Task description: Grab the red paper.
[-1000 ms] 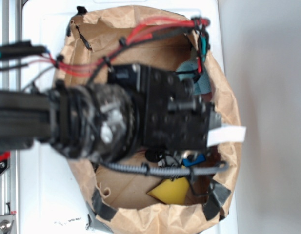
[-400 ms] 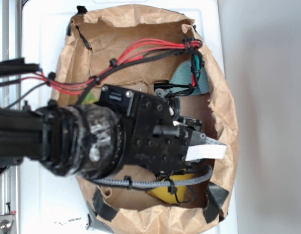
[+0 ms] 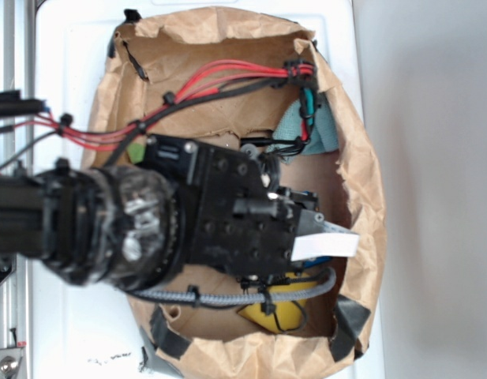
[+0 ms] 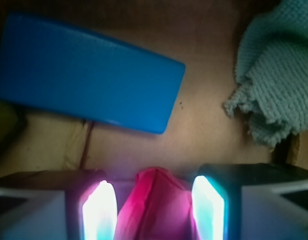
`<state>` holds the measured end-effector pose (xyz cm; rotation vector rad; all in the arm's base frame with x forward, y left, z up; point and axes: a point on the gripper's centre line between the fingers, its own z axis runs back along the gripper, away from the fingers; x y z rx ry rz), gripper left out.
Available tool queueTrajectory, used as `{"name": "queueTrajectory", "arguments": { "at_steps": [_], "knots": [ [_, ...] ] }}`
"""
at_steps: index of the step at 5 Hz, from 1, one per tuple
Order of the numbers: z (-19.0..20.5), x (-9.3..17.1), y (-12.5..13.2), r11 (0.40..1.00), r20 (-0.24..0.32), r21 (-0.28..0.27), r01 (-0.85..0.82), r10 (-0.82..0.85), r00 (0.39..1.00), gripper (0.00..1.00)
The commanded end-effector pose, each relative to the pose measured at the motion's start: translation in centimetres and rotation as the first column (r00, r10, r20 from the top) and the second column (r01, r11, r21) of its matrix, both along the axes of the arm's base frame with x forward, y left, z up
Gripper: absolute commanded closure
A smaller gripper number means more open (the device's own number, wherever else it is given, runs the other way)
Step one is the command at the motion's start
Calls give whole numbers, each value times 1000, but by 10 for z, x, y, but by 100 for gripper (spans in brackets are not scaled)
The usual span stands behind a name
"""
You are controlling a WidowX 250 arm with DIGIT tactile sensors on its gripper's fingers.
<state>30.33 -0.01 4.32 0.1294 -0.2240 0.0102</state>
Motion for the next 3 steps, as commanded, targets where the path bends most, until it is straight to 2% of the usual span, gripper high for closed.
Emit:
{"name": "queueTrajectory", "arguments": {
  "at_steps": [1, 2, 3],
  "knots": [
    [82, -1, 6, 993, 64, -114, -12, 19, 998, 100],
    [123, -2, 14, 982, 110, -184, -38, 59, 992, 100],
    [144, -6, 27, 975, 112, -218, -49, 75, 991, 100]
  ]
}}
